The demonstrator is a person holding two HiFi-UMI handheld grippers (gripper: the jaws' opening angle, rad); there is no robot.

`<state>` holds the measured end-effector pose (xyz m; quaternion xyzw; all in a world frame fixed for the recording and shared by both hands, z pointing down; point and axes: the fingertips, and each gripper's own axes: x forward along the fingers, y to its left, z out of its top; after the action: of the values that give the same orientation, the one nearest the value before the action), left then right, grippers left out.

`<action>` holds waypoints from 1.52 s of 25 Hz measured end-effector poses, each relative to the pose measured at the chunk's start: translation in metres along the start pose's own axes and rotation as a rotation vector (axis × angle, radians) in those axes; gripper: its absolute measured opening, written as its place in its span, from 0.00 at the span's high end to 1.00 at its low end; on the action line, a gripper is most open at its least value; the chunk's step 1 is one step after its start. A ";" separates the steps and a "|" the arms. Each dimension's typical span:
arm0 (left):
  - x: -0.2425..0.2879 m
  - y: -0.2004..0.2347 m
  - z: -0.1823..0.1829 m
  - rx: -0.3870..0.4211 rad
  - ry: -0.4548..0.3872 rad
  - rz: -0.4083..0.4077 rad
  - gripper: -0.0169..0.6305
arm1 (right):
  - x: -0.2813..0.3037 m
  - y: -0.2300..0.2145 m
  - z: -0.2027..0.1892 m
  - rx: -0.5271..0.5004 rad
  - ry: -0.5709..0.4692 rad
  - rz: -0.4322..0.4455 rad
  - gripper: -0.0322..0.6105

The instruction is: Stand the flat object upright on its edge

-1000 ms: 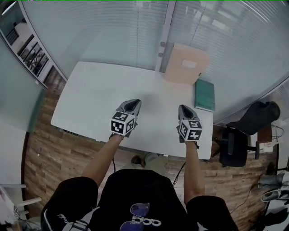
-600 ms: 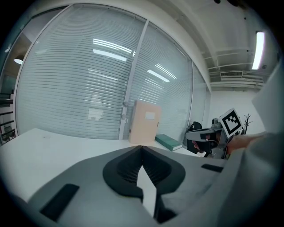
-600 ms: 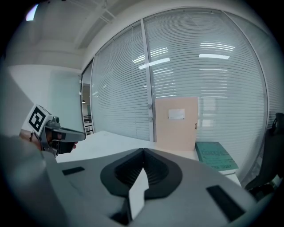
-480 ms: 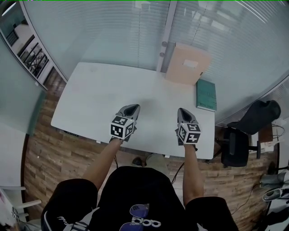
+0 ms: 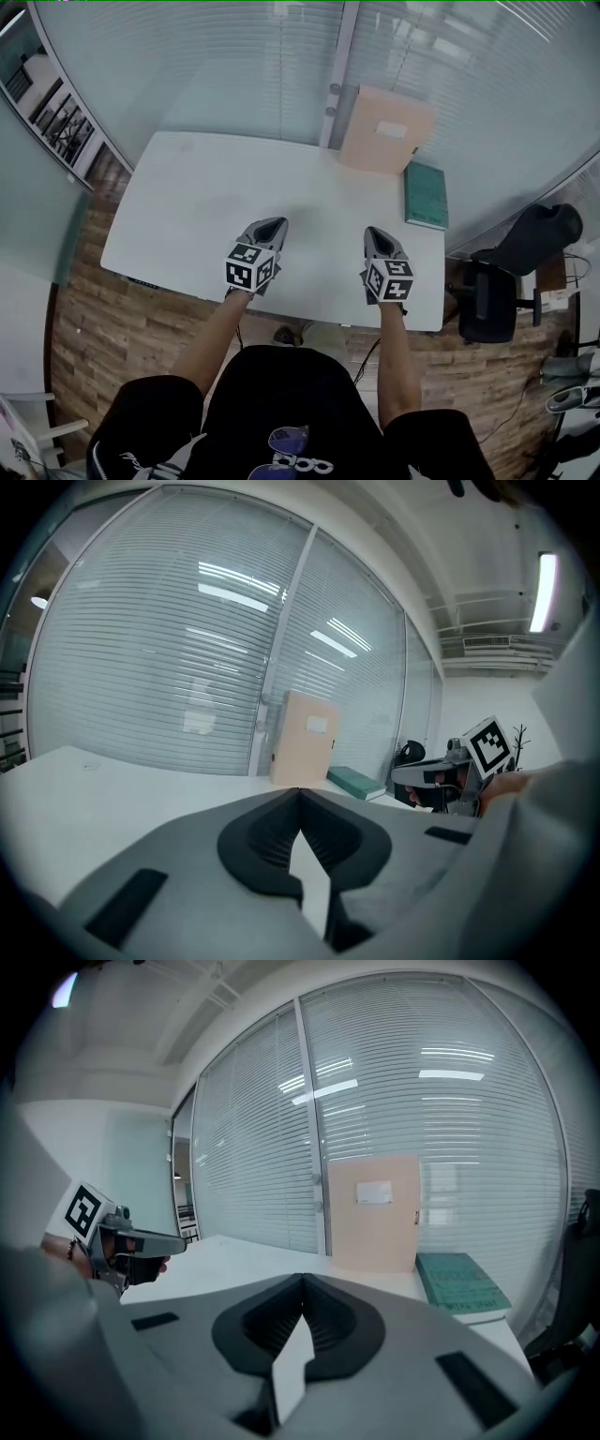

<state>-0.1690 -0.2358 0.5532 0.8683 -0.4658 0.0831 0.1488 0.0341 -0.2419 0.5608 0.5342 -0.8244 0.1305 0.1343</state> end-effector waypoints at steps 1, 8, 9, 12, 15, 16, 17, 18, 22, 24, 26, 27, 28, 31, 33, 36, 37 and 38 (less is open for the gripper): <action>0.000 0.000 0.000 0.002 -0.002 0.002 0.94 | -0.001 0.000 -0.001 0.002 0.001 0.000 0.91; 0.007 -0.003 0.000 0.006 0.002 -0.009 0.94 | -0.001 -0.003 -0.005 -0.004 0.006 -0.002 0.91; 0.007 -0.004 0.000 0.006 0.003 -0.011 0.94 | -0.001 -0.004 -0.006 -0.004 0.007 -0.002 0.91; 0.010 -0.004 0.000 0.006 0.006 -0.015 0.94 | 0.000 -0.006 -0.007 -0.004 0.013 -0.005 0.91; 0.012 -0.004 -0.002 0.007 0.010 -0.017 0.94 | 0.001 -0.007 -0.009 -0.004 0.016 -0.004 0.91; 0.011 -0.005 -0.002 0.006 0.010 -0.018 0.94 | 0.001 -0.007 -0.009 -0.004 0.017 -0.002 0.91; 0.011 -0.005 -0.002 0.006 0.010 -0.018 0.94 | 0.000 -0.006 -0.010 -0.004 0.017 0.000 0.91; 0.011 -0.006 -0.002 0.006 0.010 -0.018 0.94 | 0.000 -0.006 -0.010 -0.003 0.018 0.001 0.91; 0.010 -0.006 -0.006 0.008 0.019 -0.017 0.94 | 0.000 -0.005 -0.012 -0.003 0.019 0.006 0.91; 0.010 -0.005 -0.008 0.007 0.024 -0.014 0.94 | 0.000 -0.004 -0.013 -0.005 0.020 0.008 0.91; 0.009 -0.003 -0.009 0.004 0.026 -0.012 0.94 | 0.000 -0.005 -0.013 -0.004 0.021 0.007 0.91; 0.008 -0.002 -0.010 0.003 0.026 -0.011 0.94 | 0.000 -0.005 -0.014 -0.002 0.022 0.007 0.91; 0.008 -0.002 -0.010 0.003 0.027 -0.010 0.94 | 0.000 -0.005 -0.015 -0.001 0.023 0.006 0.91; 0.007 -0.001 -0.010 0.002 0.028 -0.010 0.94 | 0.000 -0.004 -0.017 -0.001 0.026 0.008 0.91; 0.007 0.000 -0.010 0.004 0.028 -0.010 0.94 | 0.000 -0.004 -0.018 0.000 0.031 0.008 0.91; 0.008 0.001 -0.009 0.006 0.029 -0.008 0.94 | 0.001 -0.004 -0.019 0.002 0.031 0.008 0.91; 0.008 0.001 -0.009 0.007 0.030 -0.008 0.94 | 0.001 -0.004 -0.020 0.002 0.030 0.008 0.91; 0.009 0.001 -0.010 0.008 0.031 -0.008 0.94 | 0.001 -0.005 -0.020 0.001 0.030 0.008 0.91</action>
<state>-0.1651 -0.2401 0.5649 0.8693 -0.4598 0.0979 0.1527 0.0400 -0.2370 0.5800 0.5291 -0.8242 0.1396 0.1457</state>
